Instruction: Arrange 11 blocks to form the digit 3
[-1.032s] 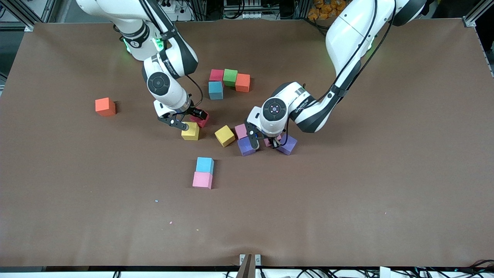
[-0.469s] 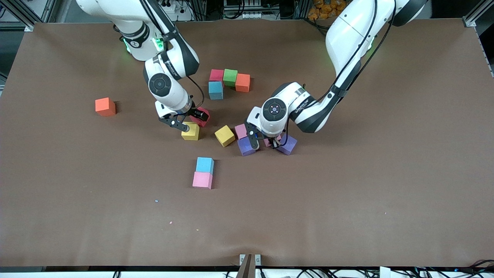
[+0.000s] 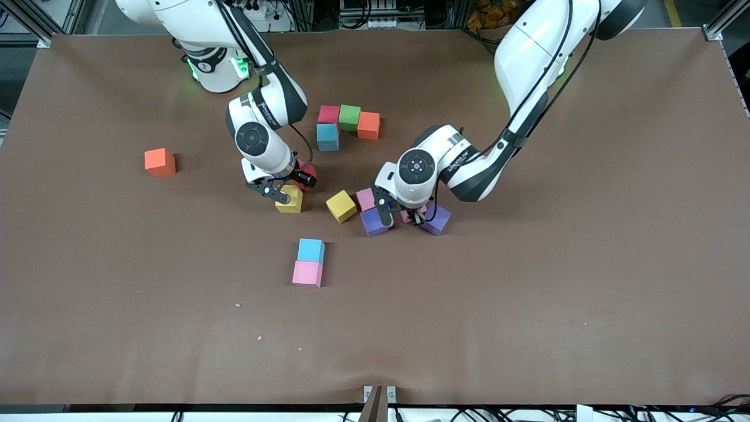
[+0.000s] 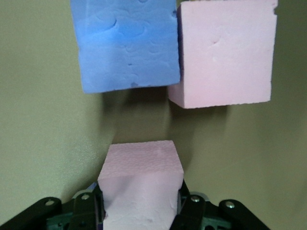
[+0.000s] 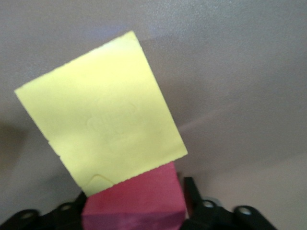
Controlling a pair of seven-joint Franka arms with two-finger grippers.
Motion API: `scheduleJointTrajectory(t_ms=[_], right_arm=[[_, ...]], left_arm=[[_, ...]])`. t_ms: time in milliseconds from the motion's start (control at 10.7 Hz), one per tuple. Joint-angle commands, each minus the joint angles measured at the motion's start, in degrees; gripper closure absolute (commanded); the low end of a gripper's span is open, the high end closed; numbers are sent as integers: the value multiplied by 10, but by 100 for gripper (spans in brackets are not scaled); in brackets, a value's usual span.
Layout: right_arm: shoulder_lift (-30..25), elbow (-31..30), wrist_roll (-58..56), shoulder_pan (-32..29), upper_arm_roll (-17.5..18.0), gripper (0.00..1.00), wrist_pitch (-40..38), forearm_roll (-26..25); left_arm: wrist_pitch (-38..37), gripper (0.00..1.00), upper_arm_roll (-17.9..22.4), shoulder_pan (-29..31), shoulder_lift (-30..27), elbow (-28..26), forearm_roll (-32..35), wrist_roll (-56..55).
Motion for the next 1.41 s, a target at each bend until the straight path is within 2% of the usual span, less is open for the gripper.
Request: scheduleJointTrajectory(t_ms=[0,282,657,1314], right_arm=[[1,10,9,6,6,92,-5,6],[1,39,6,64,6,92,-9,6],[1,35,-3,121,6,91,8,-15],[2,14,-55,122,4,91,15,-34]], left_arm=[[-4,91,-4,3,4,9,3,12],[-3,91,-4,3,4,9,2,12],[-3,91,-4,3,6,9,2,12],[-2,91,-4,3,7,10,2,12]])
